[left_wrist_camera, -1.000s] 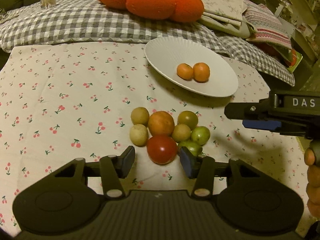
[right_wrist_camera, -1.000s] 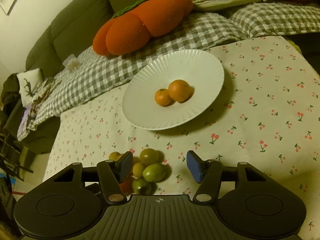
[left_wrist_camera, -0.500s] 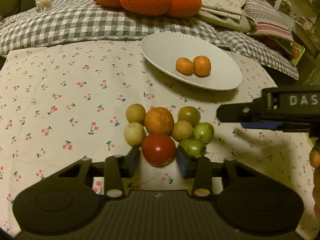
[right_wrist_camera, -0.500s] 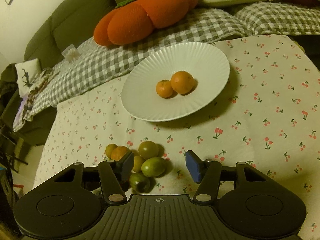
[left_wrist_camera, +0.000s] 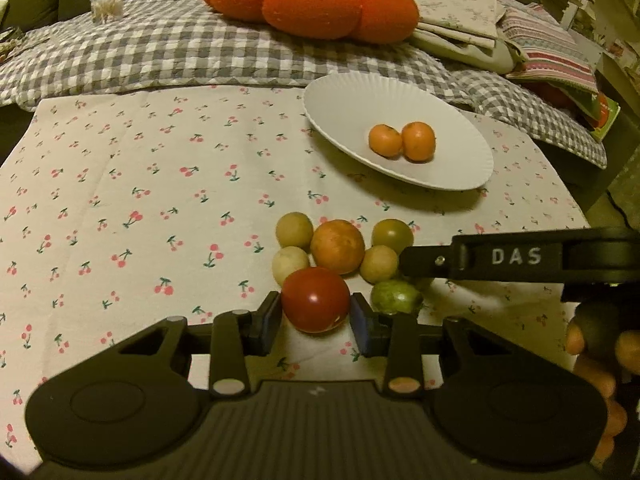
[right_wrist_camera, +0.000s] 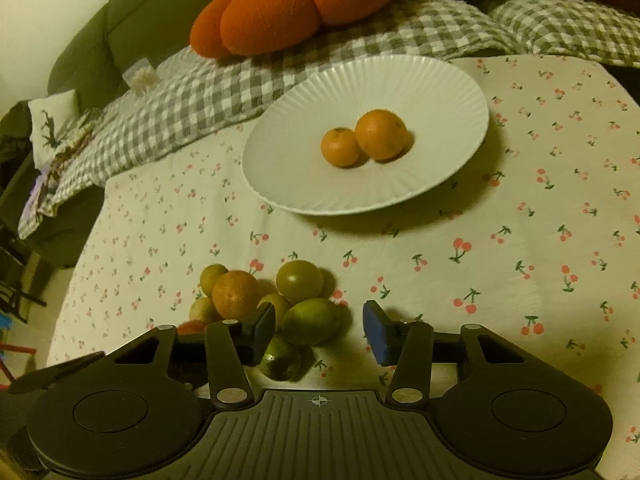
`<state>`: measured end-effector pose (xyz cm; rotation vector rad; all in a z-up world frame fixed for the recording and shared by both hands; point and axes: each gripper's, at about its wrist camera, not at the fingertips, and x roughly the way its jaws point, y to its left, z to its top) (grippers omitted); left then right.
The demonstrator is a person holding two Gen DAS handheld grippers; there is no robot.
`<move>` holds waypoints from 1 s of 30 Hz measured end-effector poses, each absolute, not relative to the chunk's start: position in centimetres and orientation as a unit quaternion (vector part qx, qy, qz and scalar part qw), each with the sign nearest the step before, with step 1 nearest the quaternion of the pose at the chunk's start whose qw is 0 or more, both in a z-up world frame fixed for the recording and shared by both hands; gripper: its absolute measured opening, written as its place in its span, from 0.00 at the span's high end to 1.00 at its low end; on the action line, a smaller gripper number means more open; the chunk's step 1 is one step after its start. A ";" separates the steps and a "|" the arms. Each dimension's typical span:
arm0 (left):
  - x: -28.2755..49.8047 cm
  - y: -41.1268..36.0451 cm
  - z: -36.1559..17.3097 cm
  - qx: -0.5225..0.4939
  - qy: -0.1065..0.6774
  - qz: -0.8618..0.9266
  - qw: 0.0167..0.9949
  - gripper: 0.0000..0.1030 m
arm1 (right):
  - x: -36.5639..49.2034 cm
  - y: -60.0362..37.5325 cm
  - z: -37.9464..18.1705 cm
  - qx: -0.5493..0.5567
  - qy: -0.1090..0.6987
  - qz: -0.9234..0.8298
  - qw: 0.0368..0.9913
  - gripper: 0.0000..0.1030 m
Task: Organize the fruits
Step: 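Grasp the red tomato with the left gripper while the right gripper grasps a green lime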
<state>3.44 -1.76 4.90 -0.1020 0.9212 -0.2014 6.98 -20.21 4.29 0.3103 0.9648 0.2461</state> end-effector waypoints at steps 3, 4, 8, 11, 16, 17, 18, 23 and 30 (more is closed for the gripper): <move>3.4 -1.7 4.9 -0.048 0.444 -0.095 0.890 0.66 | 7.3 -19.8 3.7 0.144 0.464 0.117 0.866 0.57; 3.4 -1.6 4.9 -0.048 0.444 -0.095 0.890 0.66 | 7.3 -19.7 3.6 0.144 0.464 0.119 0.866 0.57; 3.2 -1.8 5.2 -0.043 0.438 -0.095 0.893 0.66 | 7.4 -19.5 3.8 0.146 0.460 0.132 0.866 0.66; 3.0 -1.9 5.5 -0.036 0.432 -0.093 0.896 0.66 | 7.3 -19.4 3.9 0.140 0.461 0.132 0.866 0.68; 2.9 -2.0 6.0 -0.027 0.423 -0.090 0.901 0.66 | 7.3 -19.5 4.2 0.145 0.460 0.130 0.866 0.68; 2.8 -2.0 6.1 -0.026 0.421 -0.091 0.902 0.66 | 7.2 -19.5 4.3 0.144 0.458 0.130 0.867 0.68; 2.8 -2.0 6.1 -0.026 0.419 -0.091 0.903 0.66 | 7.1 -19.5 4.6 0.145 0.456 0.130 0.869 0.68; 2.7 -2.1 6.5 -0.025 0.409 -0.092 0.908 0.66 | 6.7 -20.0 5.7 0.151 0.445 0.133 0.873 0.68; 2.5 -2.3 7.1 -0.025 0.391 -0.096 0.915 0.66 | 6.4 -21.0 6.8 0.158 0.431 0.130 0.879 0.68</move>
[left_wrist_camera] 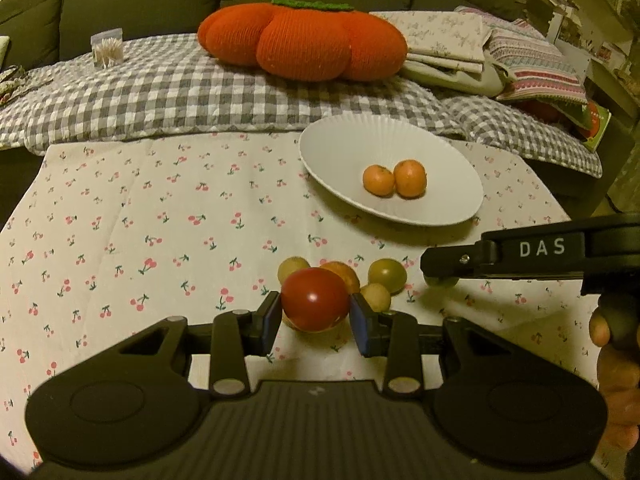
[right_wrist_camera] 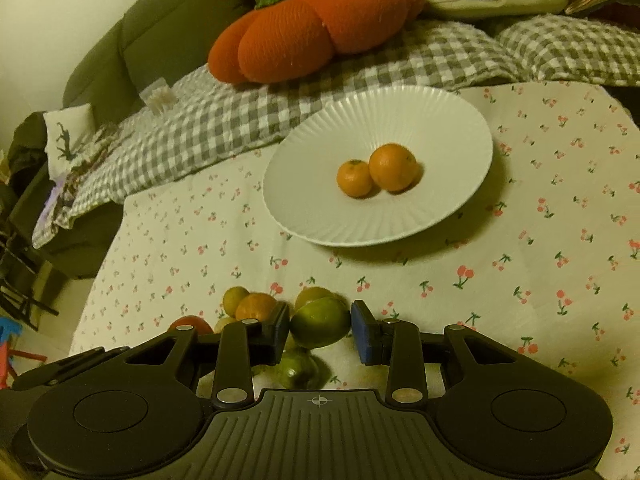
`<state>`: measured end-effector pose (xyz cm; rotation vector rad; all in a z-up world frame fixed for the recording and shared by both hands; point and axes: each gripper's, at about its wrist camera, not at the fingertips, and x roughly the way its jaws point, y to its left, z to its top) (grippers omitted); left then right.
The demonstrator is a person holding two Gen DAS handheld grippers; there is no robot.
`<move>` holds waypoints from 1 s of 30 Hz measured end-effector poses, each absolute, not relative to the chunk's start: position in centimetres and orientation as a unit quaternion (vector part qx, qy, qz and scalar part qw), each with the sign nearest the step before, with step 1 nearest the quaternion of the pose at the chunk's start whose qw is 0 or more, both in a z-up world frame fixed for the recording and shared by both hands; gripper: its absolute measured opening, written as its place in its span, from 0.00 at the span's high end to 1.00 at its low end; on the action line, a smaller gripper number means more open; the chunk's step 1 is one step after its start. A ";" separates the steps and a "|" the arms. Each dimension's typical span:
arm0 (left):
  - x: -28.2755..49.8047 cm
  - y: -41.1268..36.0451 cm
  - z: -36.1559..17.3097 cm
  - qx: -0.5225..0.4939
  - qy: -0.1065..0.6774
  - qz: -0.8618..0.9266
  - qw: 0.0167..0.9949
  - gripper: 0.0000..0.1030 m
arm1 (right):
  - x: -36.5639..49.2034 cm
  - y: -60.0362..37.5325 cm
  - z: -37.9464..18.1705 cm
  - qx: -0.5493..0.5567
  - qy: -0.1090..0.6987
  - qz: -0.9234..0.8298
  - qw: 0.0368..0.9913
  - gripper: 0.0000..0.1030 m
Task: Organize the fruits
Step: 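Grasp the red tomato with the left gripper while the right gripper grasps a green lime, then carry the tomato and lime onto the white plate and release them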
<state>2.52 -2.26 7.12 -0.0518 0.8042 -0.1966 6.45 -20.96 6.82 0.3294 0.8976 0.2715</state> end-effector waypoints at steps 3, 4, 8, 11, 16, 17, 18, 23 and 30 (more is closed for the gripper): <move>2.5 -2.4 7.3 -0.025 0.383 -0.099 0.918 0.66 | 6.3 -21.3 7.2 0.160 0.425 0.130 0.881 0.68; 2.5 -2.4 7.4 -0.025 0.381 -0.100 0.919 0.66 | 6.3 -21.3 7.4 0.159 0.423 0.130 0.882 0.68; 2.7 -2.5 7.7 -0.027 0.371 -0.105 0.922 0.66 | 6.3 -21.6 7.7 0.158 0.416 0.126 0.886 0.68; 2.8 -2.5 8.1 -0.028 0.361 -0.110 0.926 0.66 | 6.3 -22.0 7.9 0.162 0.413 0.125 0.888 0.68; 3.5 -2.6 8.7 -0.030 0.342 -0.116 0.932 0.66 | 6.4 -23.1 8.4 0.173 0.402 0.117 0.891 0.68; 3.6 -2.6 8.8 -0.031 0.339 -0.117 0.933 0.66 | 6.5 -23.4 8.5 0.176 0.400 0.114 0.892 0.68; 3.8 -2.7 8.9 -0.031 0.335 -0.120 0.934 0.66 | 6.5 -23.7 8.7 0.179 0.398 0.112 0.893 0.68; 5.0 -3.4 9.0 -0.027 0.317 -0.130 0.939 0.66 | 6.9 -24.9 9.1 0.192 0.387 0.101 0.896 0.68; 6.9 -4.6 8.7 -0.025 0.302 -0.165 0.939 0.66 | 7.9 -26.5 9.3 0.203 0.376 0.080 0.901 0.68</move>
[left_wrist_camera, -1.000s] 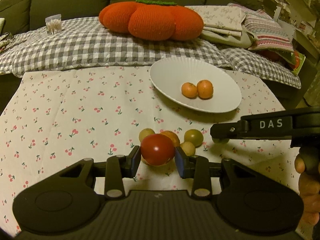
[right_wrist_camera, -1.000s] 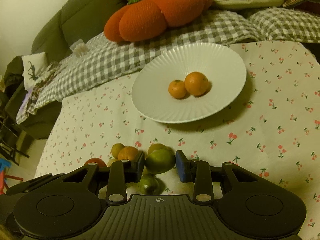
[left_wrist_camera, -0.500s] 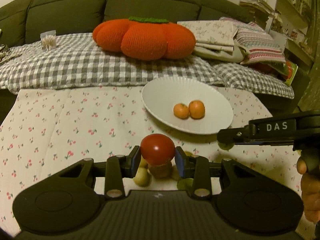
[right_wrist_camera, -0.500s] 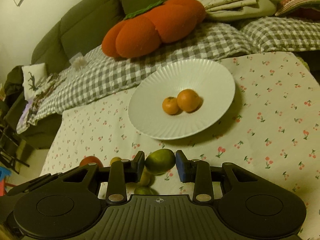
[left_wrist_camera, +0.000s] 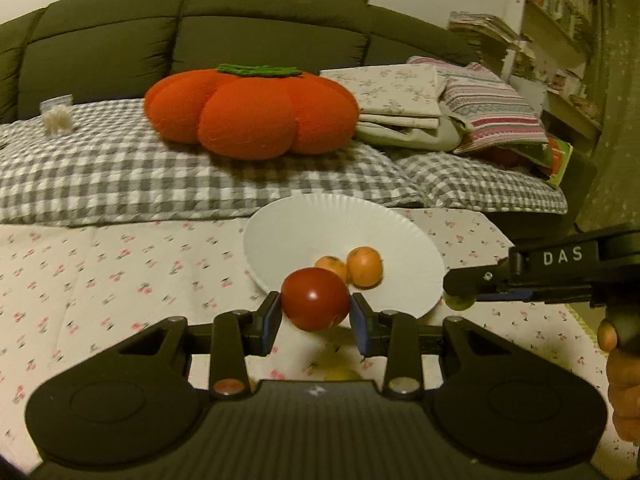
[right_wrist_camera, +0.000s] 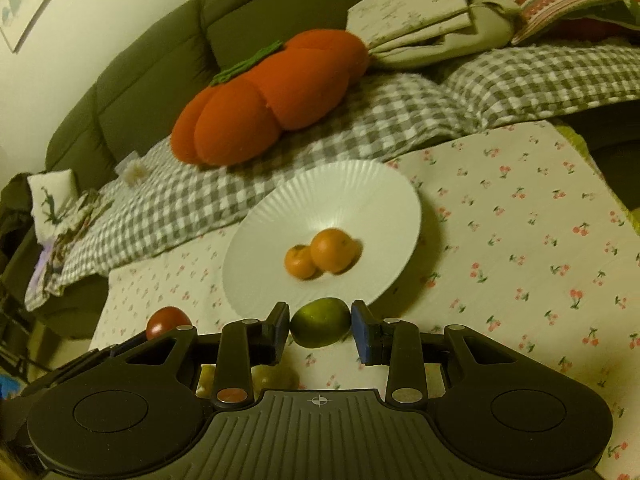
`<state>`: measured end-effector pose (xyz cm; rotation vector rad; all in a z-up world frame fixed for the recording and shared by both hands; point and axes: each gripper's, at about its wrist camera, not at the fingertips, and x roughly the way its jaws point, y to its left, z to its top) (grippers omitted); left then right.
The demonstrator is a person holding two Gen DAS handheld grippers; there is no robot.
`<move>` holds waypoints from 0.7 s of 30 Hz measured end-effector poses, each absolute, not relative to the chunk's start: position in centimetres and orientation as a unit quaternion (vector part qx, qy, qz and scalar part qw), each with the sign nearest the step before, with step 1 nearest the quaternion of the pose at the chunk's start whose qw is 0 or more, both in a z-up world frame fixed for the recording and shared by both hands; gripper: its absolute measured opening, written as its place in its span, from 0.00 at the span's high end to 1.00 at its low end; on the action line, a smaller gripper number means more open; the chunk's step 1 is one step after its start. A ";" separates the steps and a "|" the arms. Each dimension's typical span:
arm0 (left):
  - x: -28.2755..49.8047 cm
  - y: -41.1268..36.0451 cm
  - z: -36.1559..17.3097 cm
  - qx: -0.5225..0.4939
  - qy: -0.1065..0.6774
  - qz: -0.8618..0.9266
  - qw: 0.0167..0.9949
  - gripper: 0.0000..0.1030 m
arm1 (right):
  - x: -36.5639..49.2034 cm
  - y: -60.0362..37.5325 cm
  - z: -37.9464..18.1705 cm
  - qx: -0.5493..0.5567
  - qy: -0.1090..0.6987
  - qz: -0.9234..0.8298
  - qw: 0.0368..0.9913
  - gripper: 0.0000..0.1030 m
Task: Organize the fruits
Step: 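Carry the tomato and lime onto the white plate and release them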
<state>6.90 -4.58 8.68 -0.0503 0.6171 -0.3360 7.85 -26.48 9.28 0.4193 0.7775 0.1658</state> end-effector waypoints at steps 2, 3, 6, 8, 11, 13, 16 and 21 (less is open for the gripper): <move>7.4 -5.1 8.4 -0.017 0.301 -0.173 0.938 0.66 | 8.2 -26.8 9.3 0.203 0.372 0.075 0.902 0.68; 7.7 -5.3 8.2 -0.013 0.300 -0.175 0.937 0.66 | 8.4 -26.9 9.3 0.202 0.371 0.073 0.903 0.68; 8.3 -5.9 7.7 -0.002 0.302 -0.180 0.936 0.66 | 9.0 -26.7 9.1 0.196 0.370 0.072 0.906 0.68; 8.7 -6.2 7.4 0.004 0.304 -0.182 0.935 0.66 | 9.3 -26.5 8.9 0.191 0.370 0.073 0.906 0.68; 9.3 -6.6 7.0 0.007 0.303 -0.186 0.934 0.66 | 9.9 -26.1 8.5 0.183 0.372 0.073 0.907 0.68; 9.6 -6.8 6.8 0.010 0.303 -0.188 0.934 0.66 | 10.3 -25.7 8.2 0.175 0.376 0.073 0.907 0.68; 10.2 -6.9 6.5 0.013 0.306 -0.189 0.933 0.66 | 10.7 -25.2 7.9 0.167 0.377 0.077 0.908 0.68; 10.8 -7.1 5.8 0.013 0.312 -0.187 0.931 0.66 | 11.2 -24.9 7.8 0.158 0.372 0.078 0.911 0.68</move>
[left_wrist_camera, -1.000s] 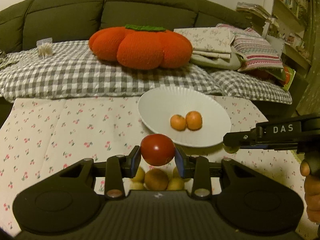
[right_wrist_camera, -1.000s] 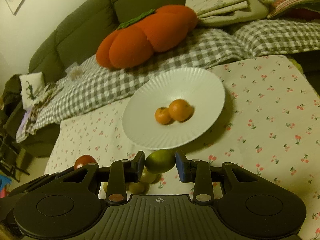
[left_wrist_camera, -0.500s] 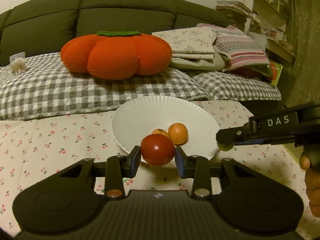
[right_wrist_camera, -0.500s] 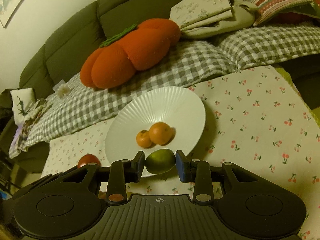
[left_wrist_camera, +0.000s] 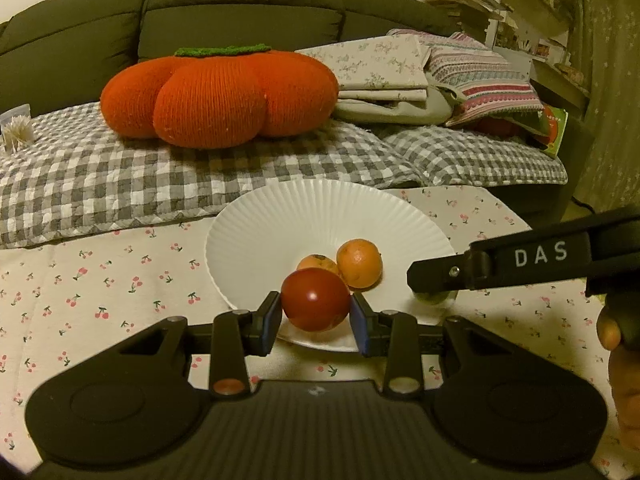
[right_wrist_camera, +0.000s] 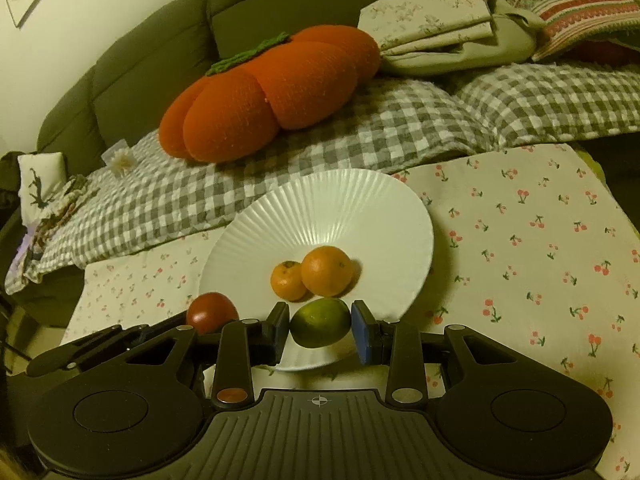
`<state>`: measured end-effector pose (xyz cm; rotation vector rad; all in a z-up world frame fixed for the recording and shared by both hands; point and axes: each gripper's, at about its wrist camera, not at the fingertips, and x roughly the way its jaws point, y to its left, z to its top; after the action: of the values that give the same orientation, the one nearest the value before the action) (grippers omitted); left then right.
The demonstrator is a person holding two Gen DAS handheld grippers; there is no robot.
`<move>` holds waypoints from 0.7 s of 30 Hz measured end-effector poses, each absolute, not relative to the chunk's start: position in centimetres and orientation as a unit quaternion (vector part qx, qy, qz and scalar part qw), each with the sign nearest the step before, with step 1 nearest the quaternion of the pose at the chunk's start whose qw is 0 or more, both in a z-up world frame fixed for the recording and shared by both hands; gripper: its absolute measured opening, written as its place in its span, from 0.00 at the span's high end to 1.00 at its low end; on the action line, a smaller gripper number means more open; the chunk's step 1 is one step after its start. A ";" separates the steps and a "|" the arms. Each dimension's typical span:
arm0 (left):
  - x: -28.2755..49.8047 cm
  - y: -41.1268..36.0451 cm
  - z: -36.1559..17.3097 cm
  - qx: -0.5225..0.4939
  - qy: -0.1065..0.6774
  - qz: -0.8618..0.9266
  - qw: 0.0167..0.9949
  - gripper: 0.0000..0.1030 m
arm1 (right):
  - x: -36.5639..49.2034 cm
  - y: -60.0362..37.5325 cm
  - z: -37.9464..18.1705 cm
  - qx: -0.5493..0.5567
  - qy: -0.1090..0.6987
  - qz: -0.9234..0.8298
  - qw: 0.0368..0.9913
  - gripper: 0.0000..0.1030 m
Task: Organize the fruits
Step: 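Carry the tomato and lime onto the white plate and release them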
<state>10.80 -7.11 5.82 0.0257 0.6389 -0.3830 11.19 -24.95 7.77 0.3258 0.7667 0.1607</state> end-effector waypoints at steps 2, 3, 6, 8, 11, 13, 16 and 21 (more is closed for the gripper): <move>11.0 -7.1 5.5 0.010 0.315 -0.186 0.931 0.66 | 11.5 -25.0 7.5 0.155 0.373 0.076 0.912 0.68; 11.1 -7.1 5.4 0.009 0.317 -0.184 0.930 0.66 | 11.6 -25.0 7.3 0.154 0.374 0.075 0.911 0.68; 11.2 -7.2 5.1 0.011 0.316 -0.184 0.931 0.65 | 12.0 -25.0 6.8 0.152 0.377 0.073 0.911 0.68; 11.2 -7.2 5.2 0.011 0.316 -0.184 0.931 0.65 | 12.1 -25.0 6.7 0.152 0.376 0.073 0.911 0.68; 11.2 -7.3 5.2 0.011 0.315 -0.183 0.931 0.65 | 12.2 -25.0 6.5 0.150 0.373 0.074 0.913 0.68; 11.3 -7.2 5.2 0.009 0.315 -0.182 0.931 0.61 | 12.3 -24.9 6.3 0.148 0.375 0.077 0.912 0.67; 11.1 -6.9 5.5 0.003 0.308 -0.181 0.934 0.45 | 12.4 -24.8 6.2 0.148 0.374 0.076 0.912 0.67; 11.0 -6.4 6.1 -0.007 0.301 -0.179 0.937 0.43 | 12.4 -25.8 6.3 0.176 0.370 0.074 0.909 0.51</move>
<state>11.00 -6.42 6.13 -0.0135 0.6152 -0.3666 12.40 -25.77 6.32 0.3620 0.7622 0.1533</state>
